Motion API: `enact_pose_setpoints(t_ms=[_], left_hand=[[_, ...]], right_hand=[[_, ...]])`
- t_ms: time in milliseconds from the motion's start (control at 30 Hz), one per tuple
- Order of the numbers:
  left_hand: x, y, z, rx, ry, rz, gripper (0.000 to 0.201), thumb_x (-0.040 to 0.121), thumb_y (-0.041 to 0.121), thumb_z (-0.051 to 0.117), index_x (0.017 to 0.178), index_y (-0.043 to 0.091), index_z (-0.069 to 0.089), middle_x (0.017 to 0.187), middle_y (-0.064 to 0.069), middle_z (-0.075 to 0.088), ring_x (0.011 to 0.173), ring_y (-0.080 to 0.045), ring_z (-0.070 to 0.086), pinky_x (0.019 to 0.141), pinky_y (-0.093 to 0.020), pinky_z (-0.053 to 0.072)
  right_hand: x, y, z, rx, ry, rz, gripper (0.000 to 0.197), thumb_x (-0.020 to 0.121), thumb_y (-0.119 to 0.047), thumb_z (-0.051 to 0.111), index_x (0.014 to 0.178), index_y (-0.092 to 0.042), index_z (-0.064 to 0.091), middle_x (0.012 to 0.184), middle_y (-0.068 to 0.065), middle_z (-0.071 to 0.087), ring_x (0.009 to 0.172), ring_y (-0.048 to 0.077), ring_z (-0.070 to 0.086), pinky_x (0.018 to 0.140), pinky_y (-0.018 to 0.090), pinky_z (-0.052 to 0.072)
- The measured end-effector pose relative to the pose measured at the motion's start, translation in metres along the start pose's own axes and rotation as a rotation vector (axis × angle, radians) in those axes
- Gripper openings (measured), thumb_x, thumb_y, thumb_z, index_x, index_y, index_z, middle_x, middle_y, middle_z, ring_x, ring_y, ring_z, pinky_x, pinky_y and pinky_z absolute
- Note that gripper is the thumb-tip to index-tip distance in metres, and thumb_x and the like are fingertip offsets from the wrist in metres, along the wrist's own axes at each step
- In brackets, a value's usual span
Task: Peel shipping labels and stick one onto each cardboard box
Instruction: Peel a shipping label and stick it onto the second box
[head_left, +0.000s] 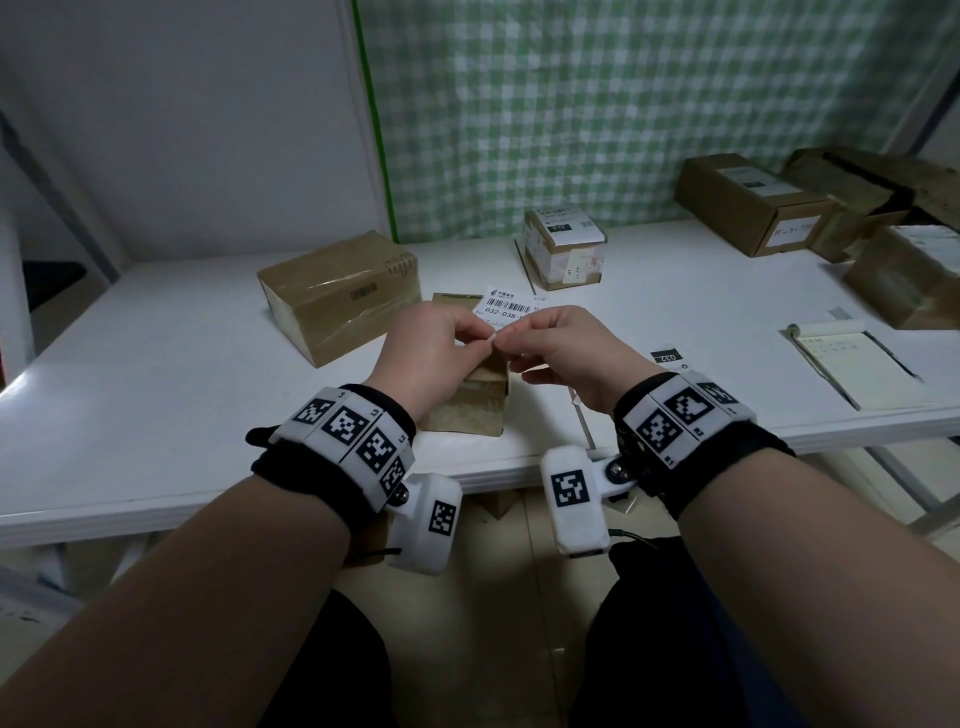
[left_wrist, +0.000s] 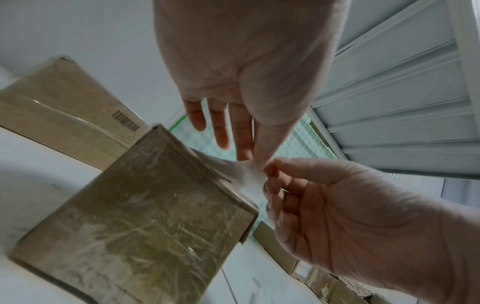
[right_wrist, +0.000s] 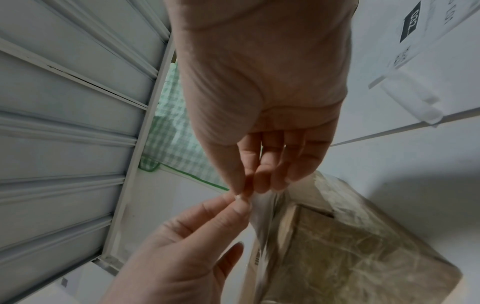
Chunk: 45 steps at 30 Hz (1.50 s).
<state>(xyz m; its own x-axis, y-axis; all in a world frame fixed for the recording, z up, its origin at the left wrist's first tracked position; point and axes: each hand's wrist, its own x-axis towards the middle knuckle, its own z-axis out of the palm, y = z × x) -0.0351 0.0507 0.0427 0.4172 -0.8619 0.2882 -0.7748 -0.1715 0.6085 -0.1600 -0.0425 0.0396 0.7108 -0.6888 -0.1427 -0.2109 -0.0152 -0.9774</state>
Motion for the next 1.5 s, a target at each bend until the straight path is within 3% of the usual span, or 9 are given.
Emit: enact_pose_setpoints(t_ms=[233, 433, 533, 700, 867, 933, 1167, 1333, 1500], left_hand=[[-0.002, 0.002, -0.001, 0.035, 0.013, 0.007, 0.015, 0.084, 0.019, 0.068, 0.096, 0.018, 0.075, 0.091, 0.006, 0.070, 0.076, -0.002, 0.051, 0.059, -0.002, 0.032], [-0.003, 0.002, -0.001, -0.013, 0.000, -0.017, 0.014, 0.085, 0.023, 0.067, 0.095, 0.018, 0.076, 0.082, 0.012, 0.063, 0.072, -0.001, 0.053, 0.060, -0.012, 0.036], [-0.002, 0.002, -0.001, -0.052, -0.006, -0.033, 0.012, 0.086, 0.024, 0.066, 0.091, 0.018, 0.076, 0.078, 0.011, 0.063, 0.066, 0.005, 0.053, 0.056, -0.003, 0.035], [-0.001, 0.003, 0.000, -0.033, 0.006, -0.037, 0.013, 0.088, 0.018, 0.061, 0.084, 0.015, 0.073, 0.077, 0.006, 0.064, 0.063, 0.002, 0.051, 0.050, -0.002, 0.035], [0.003, -0.005, -0.005, -0.358, 0.049, -0.249, 0.015, 0.092, 0.018, 0.055, 0.084, 0.017, 0.068, 0.087, 0.003, 0.067, 0.072, -0.012, 0.060, 0.066, -0.027, 0.048], [0.003, -0.007, -0.006, -0.468, 0.045, -0.296, 0.017, 0.094, 0.018, 0.053, 0.082, 0.020, 0.065, 0.086, 0.001, 0.067, 0.078, -0.016, 0.062, 0.072, -0.031, 0.051], [0.003, 0.003, -0.006, -0.732, 0.022, -0.376, 0.015, 0.099, 0.018, 0.044, 0.091, 0.016, 0.055, 0.085, -0.008, 0.064, 0.075, -0.019, 0.067, 0.072, -0.030, 0.057], [0.001, 0.010, -0.008, -0.736, 0.011, -0.371, 0.016, 0.099, 0.020, 0.044, 0.087, 0.017, 0.054, 0.075, -0.004, 0.060, 0.066, -0.016, 0.064, 0.073, -0.031, 0.058], [-0.003, 0.011, -0.007, -0.759, -0.067, -0.327, 0.011, 0.090, 0.018, 0.061, 0.082, 0.012, 0.059, 0.069, 0.000, 0.060, 0.061, -0.010, 0.059, 0.068, -0.024, 0.056]], right_hand=[[0.000, -0.001, 0.002, -0.035, 0.038, -0.023, 0.011, 0.081, -0.010, 0.069, 0.071, -0.012, 0.067, 0.072, 0.007, 0.062, 0.062, 0.011, 0.055, 0.057, 0.018, 0.046], [0.000, -0.002, 0.004, -0.045, 0.060, -0.041, 0.013, 0.082, -0.007, 0.065, 0.069, -0.010, 0.065, 0.068, 0.007, 0.058, 0.058, 0.011, 0.052, 0.054, 0.018, 0.044], [0.000, -0.002, 0.005, -0.063, 0.071, -0.062, 0.015, 0.083, -0.006, 0.063, 0.068, -0.009, 0.064, 0.068, 0.006, 0.057, 0.059, 0.011, 0.051, 0.053, 0.017, 0.044], [0.000, -0.004, 0.008, -0.086, 0.110, -0.103, 0.012, 0.080, -0.003, 0.060, 0.068, -0.003, 0.061, 0.066, 0.011, 0.051, 0.057, 0.013, 0.046, 0.049, 0.017, 0.041], [0.003, -0.001, -0.003, -0.082, 0.239, -0.085, 0.011, 0.080, -0.006, 0.057, 0.070, -0.003, 0.059, 0.061, 0.005, 0.052, 0.056, 0.014, 0.047, 0.050, 0.018, 0.044], [0.004, -0.001, -0.007, -0.052, 0.251, -0.078, 0.010, 0.081, -0.008, 0.058, 0.072, -0.004, 0.059, 0.063, 0.003, 0.053, 0.057, 0.014, 0.049, 0.053, 0.020, 0.045], [-0.002, -0.003, -0.006, 0.094, 0.010, -0.019, 0.023, 0.087, -0.032, 0.065, 0.100, -0.013, 0.061, 0.084, 0.000, 0.061, 0.067, 0.012, 0.056, 0.064, 0.024, 0.050], [-0.004, -0.005, 0.000, 0.044, -0.029, -0.063, 0.012, 0.085, -0.015, 0.067, 0.076, -0.014, 0.060, 0.073, 0.000, 0.059, 0.061, 0.008, 0.054, 0.055, 0.015, 0.049], [-0.003, -0.008, -0.001, 0.101, -0.033, -0.073, 0.012, 0.087, -0.010, 0.061, 0.076, -0.014, 0.060, 0.074, 0.001, 0.062, 0.059, 0.006, 0.055, 0.058, 0.017, 0.048]])
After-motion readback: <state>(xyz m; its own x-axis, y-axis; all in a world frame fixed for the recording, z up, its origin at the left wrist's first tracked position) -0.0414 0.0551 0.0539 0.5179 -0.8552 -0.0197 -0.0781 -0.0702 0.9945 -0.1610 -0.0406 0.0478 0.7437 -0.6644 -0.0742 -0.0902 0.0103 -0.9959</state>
